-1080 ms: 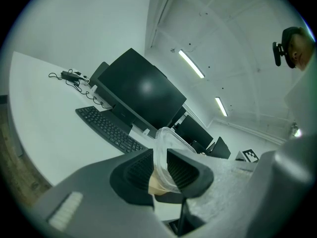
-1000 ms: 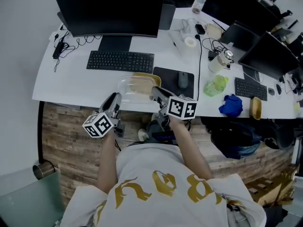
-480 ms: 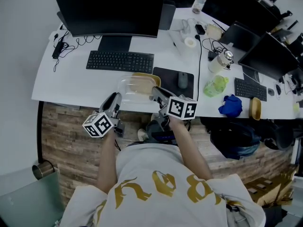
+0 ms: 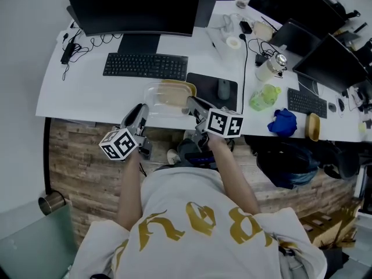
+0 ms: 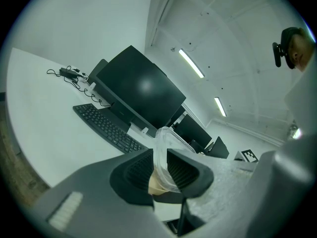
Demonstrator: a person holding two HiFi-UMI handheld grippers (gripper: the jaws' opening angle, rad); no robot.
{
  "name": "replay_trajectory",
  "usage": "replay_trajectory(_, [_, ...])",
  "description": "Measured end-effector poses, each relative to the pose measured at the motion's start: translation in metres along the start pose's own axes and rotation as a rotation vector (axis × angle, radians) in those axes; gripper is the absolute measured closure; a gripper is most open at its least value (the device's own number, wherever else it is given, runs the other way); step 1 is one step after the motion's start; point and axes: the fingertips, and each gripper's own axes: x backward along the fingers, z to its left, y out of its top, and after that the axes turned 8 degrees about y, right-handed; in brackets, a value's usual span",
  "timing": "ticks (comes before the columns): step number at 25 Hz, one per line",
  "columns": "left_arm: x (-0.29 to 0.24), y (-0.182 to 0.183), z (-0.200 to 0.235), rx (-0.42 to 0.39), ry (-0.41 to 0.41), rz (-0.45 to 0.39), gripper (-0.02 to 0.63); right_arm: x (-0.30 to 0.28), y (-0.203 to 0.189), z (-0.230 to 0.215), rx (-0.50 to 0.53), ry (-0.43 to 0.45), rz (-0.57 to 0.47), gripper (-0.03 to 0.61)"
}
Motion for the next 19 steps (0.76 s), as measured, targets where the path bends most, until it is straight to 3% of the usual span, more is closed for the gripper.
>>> replay_trajectory(19, [-0.004, -0.0022, 0.0075, 0.01, 0.02, 0.001, 0.535, -0.0077, -0.0025, -0.002, 0.006, 0.006, 0.027, 0.529])
